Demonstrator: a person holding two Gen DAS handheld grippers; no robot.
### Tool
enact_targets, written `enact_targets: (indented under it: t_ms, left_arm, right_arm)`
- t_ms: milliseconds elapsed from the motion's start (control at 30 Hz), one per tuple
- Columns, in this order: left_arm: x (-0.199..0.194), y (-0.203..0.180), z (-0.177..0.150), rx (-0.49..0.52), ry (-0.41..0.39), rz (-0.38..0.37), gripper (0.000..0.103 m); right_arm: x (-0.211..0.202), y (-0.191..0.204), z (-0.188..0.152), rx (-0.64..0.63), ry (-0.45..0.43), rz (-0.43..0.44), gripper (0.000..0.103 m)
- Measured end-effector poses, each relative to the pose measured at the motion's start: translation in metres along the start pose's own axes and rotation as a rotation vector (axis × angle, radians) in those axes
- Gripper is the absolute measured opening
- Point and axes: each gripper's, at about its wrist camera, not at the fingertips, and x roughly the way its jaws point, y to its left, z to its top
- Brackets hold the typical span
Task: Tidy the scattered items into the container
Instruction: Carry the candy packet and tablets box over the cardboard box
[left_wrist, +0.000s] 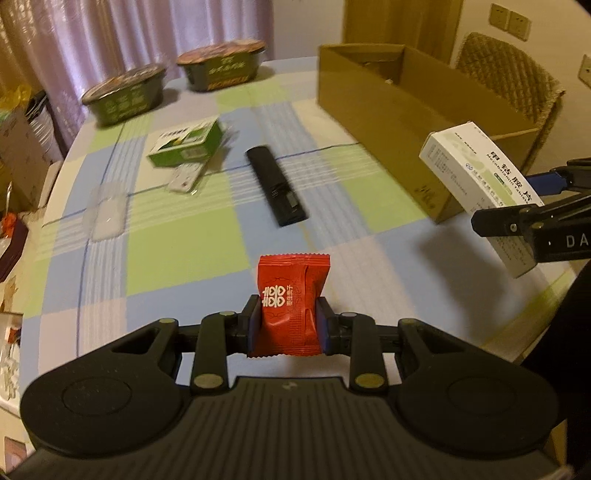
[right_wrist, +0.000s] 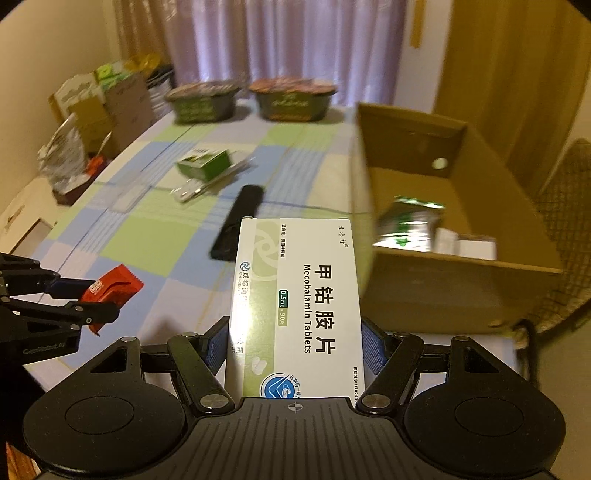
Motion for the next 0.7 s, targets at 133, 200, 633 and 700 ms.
enact_targets:
  t_ms: [133,200,633,700]
  left_arm:
    - [-0.003,-0.023,0.019,0.027,-0.026,-0.024,0.025]
    - [-0.004,-0.036,0.033,0.036,-0.042,-0.044,0.025]
    - [0.011,-0.103,0.139,0.017,-0.132,-0.203,0.025]
    - [0.017,-0.111,0.152,0.013,-0.137,-0.218,0.025]
  right_arm:
    - [-0.016,-0.027,0.005,0.028,-0.031,-0.04,0.073]
    - [-0.02,-0.041,0.011,0.04,-0.044,-0.06,0.073]
    - [-0.026,-0.129,0.052,0.084,-0.126,-0.141,0.073]
    - [-0.021,-0.138,0.059,0.088,-0.13,-0.144,0.073]
